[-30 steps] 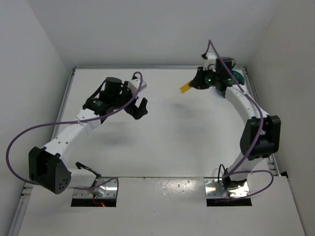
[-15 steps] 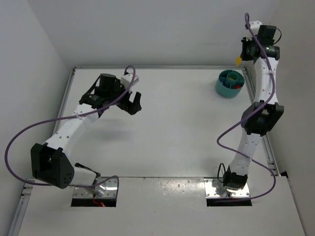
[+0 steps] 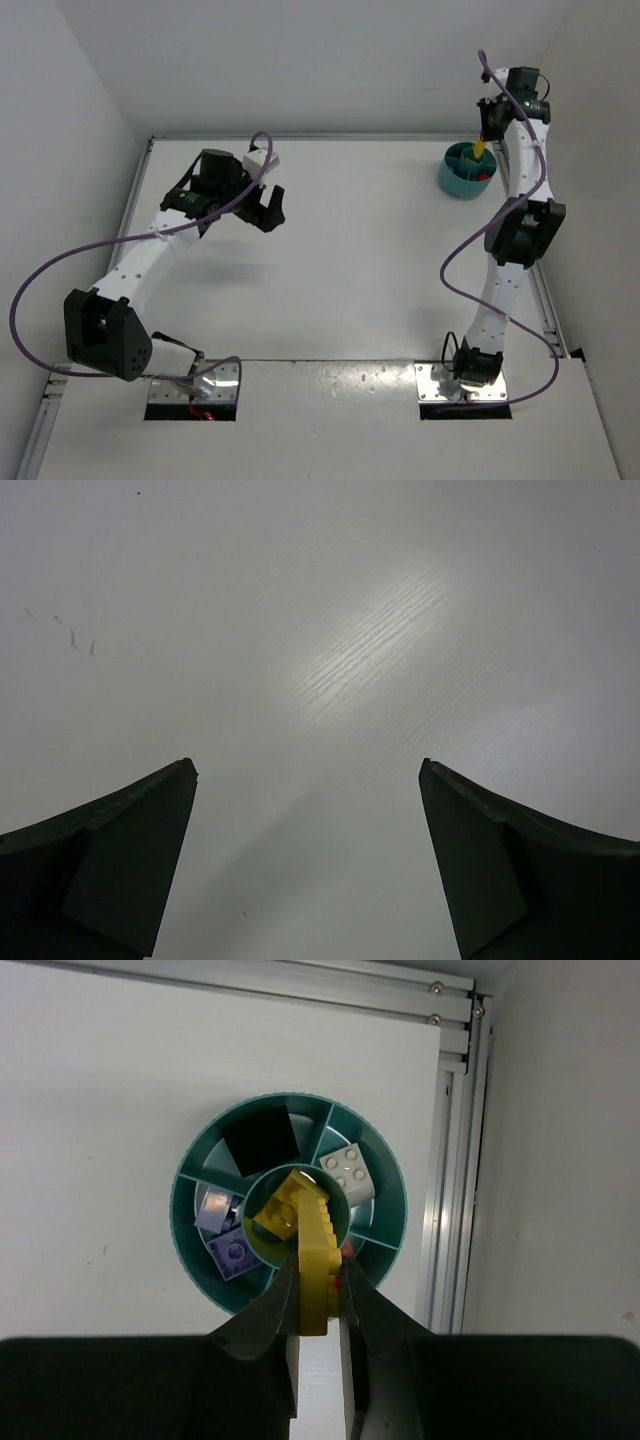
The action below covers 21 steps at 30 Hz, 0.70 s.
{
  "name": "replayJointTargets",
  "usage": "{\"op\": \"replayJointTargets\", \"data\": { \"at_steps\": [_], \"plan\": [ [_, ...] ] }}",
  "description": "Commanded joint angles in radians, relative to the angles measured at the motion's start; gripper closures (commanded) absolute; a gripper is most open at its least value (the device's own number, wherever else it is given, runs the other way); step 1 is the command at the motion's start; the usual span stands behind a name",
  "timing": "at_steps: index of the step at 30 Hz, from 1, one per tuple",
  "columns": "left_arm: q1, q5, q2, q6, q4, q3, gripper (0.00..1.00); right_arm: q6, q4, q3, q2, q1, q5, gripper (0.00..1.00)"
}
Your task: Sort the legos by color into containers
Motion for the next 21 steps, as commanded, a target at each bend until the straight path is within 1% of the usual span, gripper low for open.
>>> {"op": "replayJointTargets", "data": {
  "at_steps": [1, 4, 5, 7, 8, 9, 10, 13, 14, 16, 17, 18, 19, 21],
  "plan": [
    [0.012, 0.003, 0.002, -0.017, 0.007, 0.002, 0.0, -0.009, 0.006, 0.03, 0.019, 0.004, 0.012, 1.0],
    [0.012, -0.007, 0.012, -0.026, 0.007, 0.002, 0.0, -0.009, 0.006, 0.041, 0.039, 0.004, 0.012, 1.0],
    [0.012, -0.018, 0.012, -0.026, 0.007, 0.002, 0.0, -0.009, 0.006, 0.041, 0.039, 0.004, 0.012, 0.95],
    [0.012, -0.018, 0.012, -0.026, 0.007, 0.002, 0.0, -0.009, 0.015, 0.053, 0.05, 0.004, 0.012, 0.78],
    [0.012, -0.027, 0.012, -0.026, 0.007, 0.002, 0.0, -0.009, 0.015, 0.053, 0.06, 0.004, 0.012, 0.63],
    [0.012, -0.027, 0.012, -0.026, 0.007, 0.002, 0.0, -0.009, 0.015, 0.053, 0.061, 0.004, 0.012, 0.63],
    [0.012, -0.027, 0.012, -0.026, 0.007, 0.002, 0.0, -0.009, 0.015, 0.053, 0.061, 0.004, 0.012, 0.51],
    [0.012, -0.038, 0.003, -0.035, 0.007, 0.002, 0.0, 0.0, 0.015, 0.063, 0.039, 0.024, 0.012, 0.39],
    [0.021, -0.038, 0.002, -0.035, 0.007, 0.002, 0.0, 0.009, 0.006, 0.063, 0.021, 0.024, 0.003, 0.39],
    [0.033, -0.047, 0.002, -0.044, 0.016, 0.002, 0.0, 0.04, -0.01, 0.063, -0.034, 0.034, -0.052, 0.35],
    [0.042, -0.047, 0.002, -0.044, 0.016, 0.002, 0.0, 0.049, -0.02, 0.049, -0.114, 0.059, -0.093, 0.35],
    [0.059, -0.037, 0.002, -0.055, 0.025, 0.002, 0.0, 0.049, -0.02, 0.032, -0.158, 0.068, -0.109, 0.34],
    [0.059, -0.023, 0.002, -0.067, 0.025, 0.002, 0.0, 0.06, -0.02, 0.011, -0.2, 0.077, -0.122, 0.34],
    [0.1, 0.002, 0.002, -0.078, 0.034, 0.011, 0.0, 0.06, -0.054, -0.081, -0.304, 0.077, -0.162, 0.31]
  ]
}}
